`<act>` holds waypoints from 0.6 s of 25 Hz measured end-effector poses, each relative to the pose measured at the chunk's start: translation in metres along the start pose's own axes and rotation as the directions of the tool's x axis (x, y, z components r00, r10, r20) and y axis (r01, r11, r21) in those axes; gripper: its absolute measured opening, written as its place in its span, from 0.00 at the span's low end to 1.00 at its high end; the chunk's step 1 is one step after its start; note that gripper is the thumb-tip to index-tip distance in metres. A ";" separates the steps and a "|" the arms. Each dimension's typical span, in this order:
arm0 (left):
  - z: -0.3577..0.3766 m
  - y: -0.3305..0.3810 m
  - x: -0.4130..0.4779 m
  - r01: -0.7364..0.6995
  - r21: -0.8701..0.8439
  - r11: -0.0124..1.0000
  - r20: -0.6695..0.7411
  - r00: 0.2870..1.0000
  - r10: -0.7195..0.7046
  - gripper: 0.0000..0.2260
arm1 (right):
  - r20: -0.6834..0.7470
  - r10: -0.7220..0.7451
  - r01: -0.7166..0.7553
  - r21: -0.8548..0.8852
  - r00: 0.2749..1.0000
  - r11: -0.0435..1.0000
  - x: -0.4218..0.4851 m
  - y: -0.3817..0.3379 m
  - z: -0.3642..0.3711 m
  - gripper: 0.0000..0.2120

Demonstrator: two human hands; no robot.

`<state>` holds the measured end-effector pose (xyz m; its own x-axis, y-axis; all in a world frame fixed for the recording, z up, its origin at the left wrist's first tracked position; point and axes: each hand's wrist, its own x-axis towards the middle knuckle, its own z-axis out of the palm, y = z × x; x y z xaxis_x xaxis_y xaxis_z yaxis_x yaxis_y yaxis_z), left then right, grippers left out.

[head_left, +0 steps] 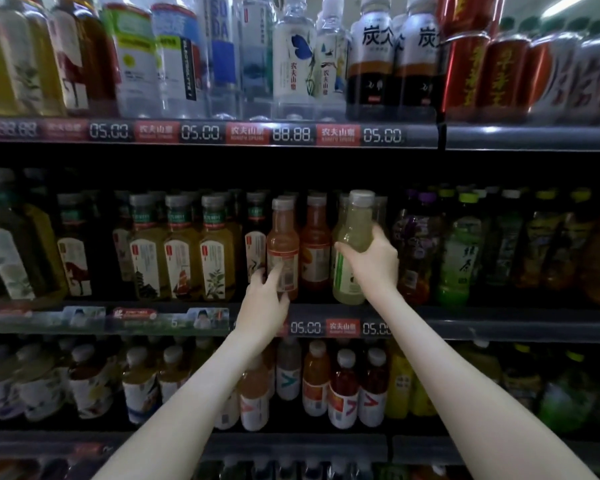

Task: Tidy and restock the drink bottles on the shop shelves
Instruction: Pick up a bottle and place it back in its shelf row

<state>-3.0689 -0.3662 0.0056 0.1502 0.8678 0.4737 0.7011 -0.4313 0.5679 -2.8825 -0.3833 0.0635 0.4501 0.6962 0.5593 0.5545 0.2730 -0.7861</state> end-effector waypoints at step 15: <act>0.036 0.005 -0.033 -0.142 -0.016 0.990 -0.178 0.974 0.137 0.25 | 0.216 -0.019 0.075 -0.257 0.976 0.964 -0.048 0.037 0.010 0.48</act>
<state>-3.0453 -0.3882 -0.0320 0.1181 0.7424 0.6595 0.6613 -0.5542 0.5054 -2.8907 -0.4004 0.0048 0.2778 0.8179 0.5038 0.7479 0.1450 -0.6478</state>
